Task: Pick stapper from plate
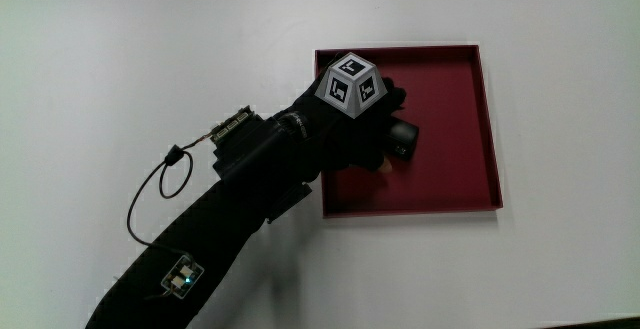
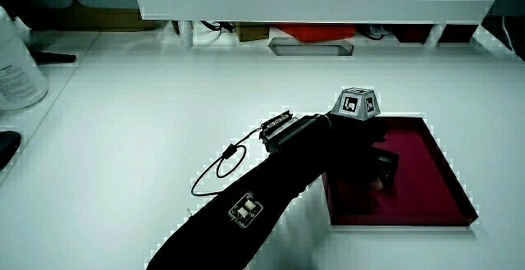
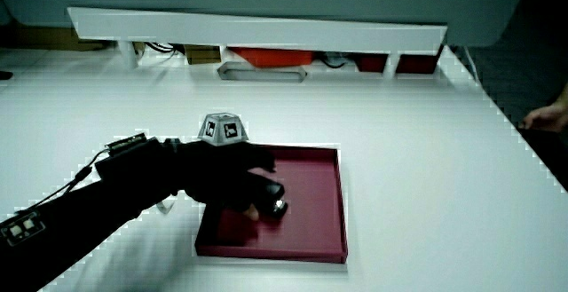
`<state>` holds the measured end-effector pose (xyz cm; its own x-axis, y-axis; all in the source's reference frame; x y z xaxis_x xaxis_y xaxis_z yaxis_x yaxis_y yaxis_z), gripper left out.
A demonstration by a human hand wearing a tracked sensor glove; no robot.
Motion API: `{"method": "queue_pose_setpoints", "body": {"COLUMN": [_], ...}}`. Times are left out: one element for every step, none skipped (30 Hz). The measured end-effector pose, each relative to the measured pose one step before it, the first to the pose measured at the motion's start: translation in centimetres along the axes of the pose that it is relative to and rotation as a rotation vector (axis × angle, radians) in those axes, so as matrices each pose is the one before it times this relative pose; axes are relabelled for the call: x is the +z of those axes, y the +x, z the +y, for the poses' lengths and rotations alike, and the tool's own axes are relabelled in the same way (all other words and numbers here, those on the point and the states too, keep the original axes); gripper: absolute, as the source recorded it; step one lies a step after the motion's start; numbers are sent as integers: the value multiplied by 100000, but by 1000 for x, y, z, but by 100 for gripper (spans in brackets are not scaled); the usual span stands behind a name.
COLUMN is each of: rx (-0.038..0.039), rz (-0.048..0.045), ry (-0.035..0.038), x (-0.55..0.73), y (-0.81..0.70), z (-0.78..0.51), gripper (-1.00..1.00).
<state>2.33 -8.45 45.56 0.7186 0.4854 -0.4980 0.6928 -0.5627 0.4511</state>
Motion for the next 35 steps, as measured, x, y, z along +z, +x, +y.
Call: {"method": "queue_pose_setpoints", "body": {"rx": [-951,-299,-290,299,-832,634,-21,-362,-17,-317,-495,281,-880,-583,9,-627,-1196,-383,-573,-504,-70,-1011,-315,-679,-1414,-1298,10,288,-1413,-1853,2840,713,-982,557,557], "rz": [-359,609,-1594,-593,-95,70,405,-341,-38,-304,497,305,75,258,87,540,-437,391,1022,529,-536,336,197,38,1757,1222,-667,-473,2609,649,-2873,2556,-405,797,797], "ry": [1212,36,87,136,53,-735,-124,418,-53,57,56,-298,953,330,367,673,1424,446,1250,967,379,1569,901,1077,1419,2026,736,730,1201,1102,-668,2006,513,525,525], "x": [-133,76,-42,37,-180,18,91,-17,11,35,-17,88,-9,129,192,121,59,346,351,426,342,407,325,440,544,381,509,587,423,292,597,458,255,276,276], "y": [-85,59,-102,38,-88,21,75,-28,-1,50,22,105,-9,113,161,73,-44,164,158,172,64,91,-2,58,121,-39,19,67,-59,-216,23,-21,-193,-209,-213], "z": [64,-76,43,-79,128,-2,-62,1,-2,-64,-11,-113,11,-113,-184,-76,-2,-189,-201,-262,-213,-243,-179,-273,-313,-246,-338,-359,-228,-209,-475,-394,-252,-285,-282], "gripper": [50,56,63,69,75,81,87,94,100,100,100,100,100,100,100,100,100,100,100,100,100,100,100,100,100,100,100,100,100,100,100,100,100,100,100]}}
